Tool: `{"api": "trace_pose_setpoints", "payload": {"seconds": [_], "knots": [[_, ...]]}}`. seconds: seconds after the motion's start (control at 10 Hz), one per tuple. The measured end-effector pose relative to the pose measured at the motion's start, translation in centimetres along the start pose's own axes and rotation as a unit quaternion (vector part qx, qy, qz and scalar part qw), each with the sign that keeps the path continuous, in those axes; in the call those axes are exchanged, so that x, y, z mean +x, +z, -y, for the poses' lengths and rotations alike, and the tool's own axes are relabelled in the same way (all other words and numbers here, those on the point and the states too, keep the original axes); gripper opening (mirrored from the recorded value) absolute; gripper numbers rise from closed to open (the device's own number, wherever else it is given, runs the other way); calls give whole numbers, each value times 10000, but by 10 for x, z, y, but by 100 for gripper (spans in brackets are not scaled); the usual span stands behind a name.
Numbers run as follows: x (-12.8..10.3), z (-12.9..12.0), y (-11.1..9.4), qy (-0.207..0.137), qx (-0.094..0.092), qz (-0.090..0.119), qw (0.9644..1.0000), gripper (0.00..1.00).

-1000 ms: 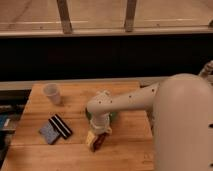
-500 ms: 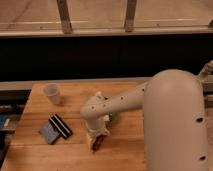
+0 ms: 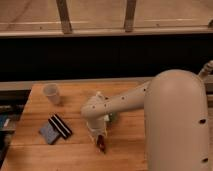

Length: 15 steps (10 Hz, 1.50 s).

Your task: Place the pepper in the ceramic cup

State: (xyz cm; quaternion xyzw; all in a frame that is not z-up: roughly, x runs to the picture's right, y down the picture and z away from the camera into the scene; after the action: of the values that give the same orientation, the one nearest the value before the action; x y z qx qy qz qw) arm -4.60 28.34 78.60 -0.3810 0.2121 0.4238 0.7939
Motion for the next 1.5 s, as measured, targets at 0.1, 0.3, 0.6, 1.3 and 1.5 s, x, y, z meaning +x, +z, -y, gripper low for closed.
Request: {"api": "trace_pose_setpoints", "payload": {"seconds": [0.1, 0.3, 0.6, 1.3, 1.5], "knots": [[-1, -1, 0, -6, -9, 12, 10000, 0], [0, 11, -11, -13, -215, 158, 9996, 0], [-11, 40, -66, -98, -536, 572, 9969, 0], [-96, 58, -175, -659, -729, 1385, 9855, 0], [-127, 52, -194, -838, -668, 1491, 9830, 0]]}}
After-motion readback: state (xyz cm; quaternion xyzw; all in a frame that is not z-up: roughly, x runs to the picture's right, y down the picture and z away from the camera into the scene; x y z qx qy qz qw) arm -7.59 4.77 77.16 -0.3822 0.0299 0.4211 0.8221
